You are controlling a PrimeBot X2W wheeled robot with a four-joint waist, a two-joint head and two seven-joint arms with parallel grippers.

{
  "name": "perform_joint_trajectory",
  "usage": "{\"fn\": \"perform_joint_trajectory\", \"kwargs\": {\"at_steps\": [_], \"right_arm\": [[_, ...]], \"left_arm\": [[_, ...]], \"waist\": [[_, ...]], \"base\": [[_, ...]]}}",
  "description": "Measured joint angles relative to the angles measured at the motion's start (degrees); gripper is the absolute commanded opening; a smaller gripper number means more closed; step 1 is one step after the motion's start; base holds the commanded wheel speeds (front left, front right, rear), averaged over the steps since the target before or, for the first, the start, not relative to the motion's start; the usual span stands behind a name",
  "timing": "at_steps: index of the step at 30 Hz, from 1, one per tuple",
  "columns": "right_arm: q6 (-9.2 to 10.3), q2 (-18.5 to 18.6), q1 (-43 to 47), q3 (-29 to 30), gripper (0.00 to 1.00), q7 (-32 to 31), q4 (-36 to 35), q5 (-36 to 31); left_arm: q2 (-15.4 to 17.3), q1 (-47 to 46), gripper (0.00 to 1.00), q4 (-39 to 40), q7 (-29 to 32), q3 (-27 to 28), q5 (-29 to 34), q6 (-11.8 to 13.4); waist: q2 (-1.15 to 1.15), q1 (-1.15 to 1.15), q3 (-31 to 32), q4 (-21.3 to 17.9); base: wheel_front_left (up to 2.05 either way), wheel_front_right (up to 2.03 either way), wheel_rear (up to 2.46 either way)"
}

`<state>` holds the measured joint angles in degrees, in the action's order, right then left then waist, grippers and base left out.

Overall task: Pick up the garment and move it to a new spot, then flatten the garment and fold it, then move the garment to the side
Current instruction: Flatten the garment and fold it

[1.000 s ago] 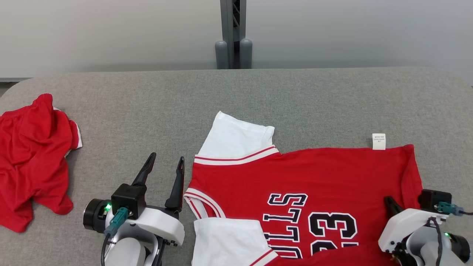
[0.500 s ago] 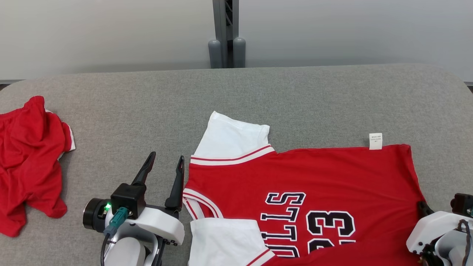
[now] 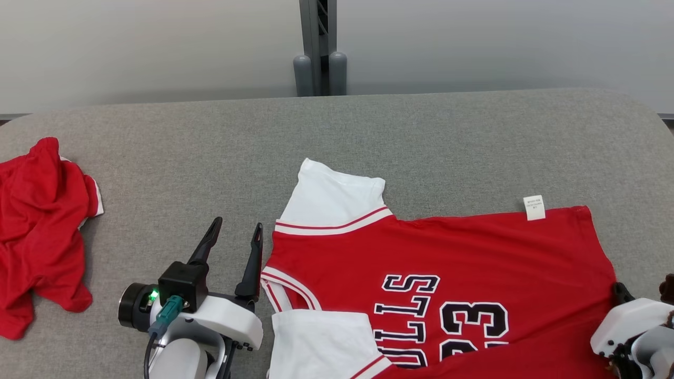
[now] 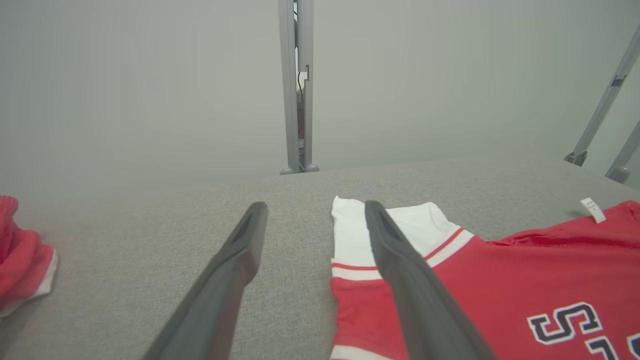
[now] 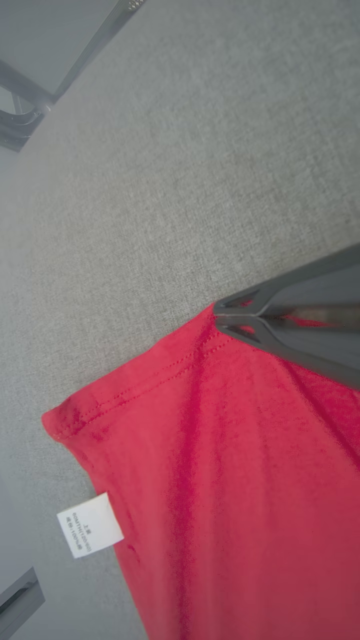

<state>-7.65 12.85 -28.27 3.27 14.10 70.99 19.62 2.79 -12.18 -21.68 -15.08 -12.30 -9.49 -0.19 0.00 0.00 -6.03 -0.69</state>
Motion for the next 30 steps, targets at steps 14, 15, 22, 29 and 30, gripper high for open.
{"fn": "perform_joint_trajectory", "kwargs": {"at_steps": [14,15,22,29,30], "right_arm": [[0.16,0.3,0.9,-4.3,1.00,0.6,-14.4,6.6],[0.16,0.9,0.9,-4.3,1.00,0.6,-15.5,6.2],[0.16,1.3,3.7,-0.8,1.00,0.8,-28.1,0.1],[0.16,0.6,3.3,-2.4,1.00,0.6,-26.2,-2.8],[0.15,0.7,2.4,-2.6,1.00,0.2,-25.3,-2.4]], "left_arm": [[0.0,0.2,1.00,-0.2,0.0,0.0,-0.4,0.1],[0.0,0.2,1.00,-0.1,0.0,0.0,-0.6,0.2],[0.0,0.7,1.00,0.8,0.0,0.3,-1.4,0.5],[0.0,-0.1,1.00,1.3,0.0,0.9,-1.5,0.6],[0.0,-0.5,1.00,1.3,0.0,0.9,-1.3,0.4]], "waist": [[0.00,0.00,1.6,-0.3],[0.00,0.00,1.8,-0.3],[0.00,0.00,2.8,-0.9],[0.00,0.00,0.7,-1.5],[0.00,0.00,0.1,-1.5]], "base": [[0.00,0.00,0.00],[0.00,0.00,0.00],[0.00,0.00,0.00],[0.00,0.00,0.00],[0.00,0.00,0.00]]}}
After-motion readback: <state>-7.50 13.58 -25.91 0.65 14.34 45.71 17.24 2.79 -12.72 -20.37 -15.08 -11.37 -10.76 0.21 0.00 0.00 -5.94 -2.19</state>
